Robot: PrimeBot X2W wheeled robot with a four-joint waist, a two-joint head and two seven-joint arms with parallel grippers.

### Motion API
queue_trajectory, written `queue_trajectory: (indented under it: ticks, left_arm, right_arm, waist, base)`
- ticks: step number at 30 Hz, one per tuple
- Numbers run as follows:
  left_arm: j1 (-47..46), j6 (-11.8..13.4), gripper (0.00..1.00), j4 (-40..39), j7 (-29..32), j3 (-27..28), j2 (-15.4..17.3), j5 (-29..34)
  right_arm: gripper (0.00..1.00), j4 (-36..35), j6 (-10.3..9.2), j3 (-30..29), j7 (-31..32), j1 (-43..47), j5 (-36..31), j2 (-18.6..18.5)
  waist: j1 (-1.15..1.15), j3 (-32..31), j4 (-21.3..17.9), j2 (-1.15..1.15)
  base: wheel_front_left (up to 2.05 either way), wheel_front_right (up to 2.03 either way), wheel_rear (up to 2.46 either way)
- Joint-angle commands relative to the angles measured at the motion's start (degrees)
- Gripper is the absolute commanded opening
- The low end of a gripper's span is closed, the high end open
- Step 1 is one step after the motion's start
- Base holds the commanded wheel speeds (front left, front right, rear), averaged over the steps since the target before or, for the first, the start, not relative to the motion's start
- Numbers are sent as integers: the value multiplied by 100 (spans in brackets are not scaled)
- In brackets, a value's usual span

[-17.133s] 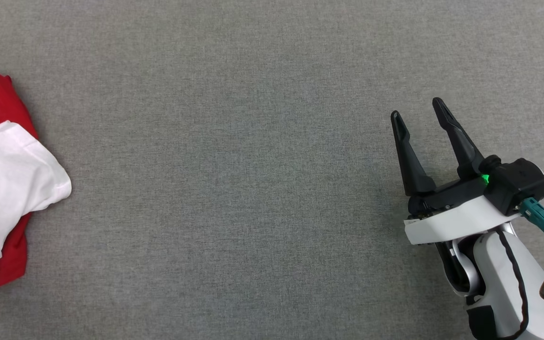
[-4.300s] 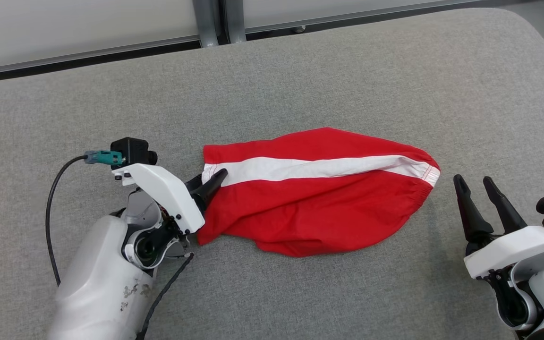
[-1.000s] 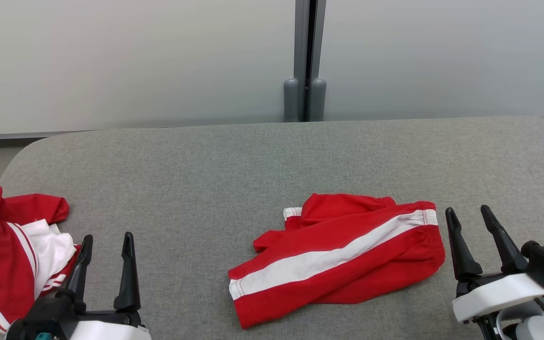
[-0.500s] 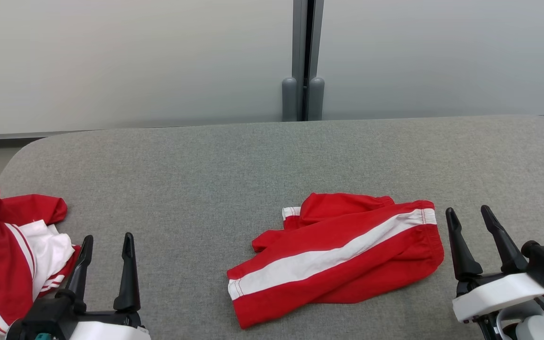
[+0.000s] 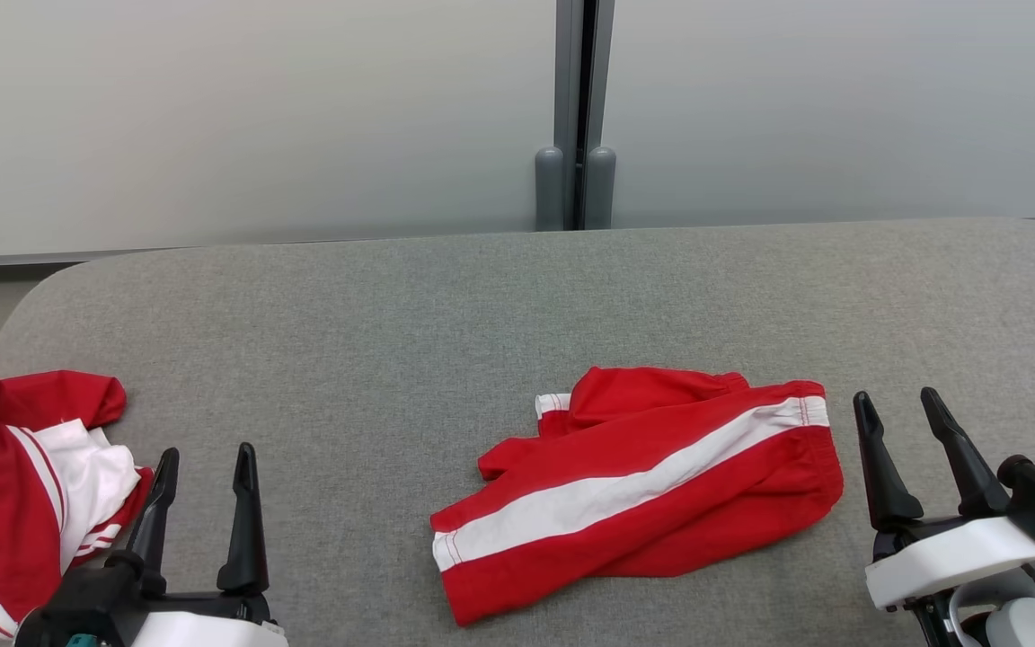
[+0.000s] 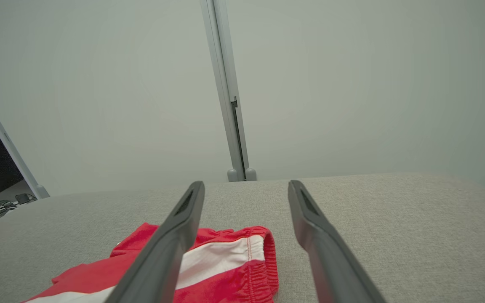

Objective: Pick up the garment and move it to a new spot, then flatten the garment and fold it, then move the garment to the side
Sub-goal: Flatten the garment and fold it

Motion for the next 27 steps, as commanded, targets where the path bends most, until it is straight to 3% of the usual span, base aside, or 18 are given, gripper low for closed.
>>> queue_trajectory:
  ticks: [1, 7, 10, 15, 23, 27]
  left_arm:
    - [-77, -38, 100, 29, 0, -28, 11, -110]
    - [-94, -141, 100, 417, 149, -385, 14, -814]
    - [-161, -190, 100, 589, 691, -629, 12, -1181]
    - [-161, -260, 100, 558, 1886, -942, 20, -1921]
    - [-55, -304, 100, 54, 3321, -1452, 17, -2840]
    - [-39, -203, 100, -90, 3889, -1536, 18, -3231]
  right_arm:
    - [100, -4, 3, -24, -28, -48, 15, -47]
    - [100, 21, 3, 18, -28, -96, 113, -172]
    - [100, 194, 3, 196, 19, -184, 275, -327]
    - [100, 508, 3, 730, 727, -498, 906, -701]
    - [100, 901, 3, 988, 1934, -981, 1806, -997]
    - [100, 965, 3, 1084, 2327, -1166, 2077, -1026]
  waist:
    - [0, -3, -13, 0]
    - [0, -12, -20, 0]
    - [0, 2, -18, 0]
    - [0, 121, -19, 0]
    - [0, 428, 43, 0]
    - [0, 577, 77, 0]
  base:
    - [0, 0, 0]
    - [0, 0, 0]
    - [0, 0, 0]
    - [0, 0, 0]
    - [0, 0, 0]
    - [0, 0, 0]
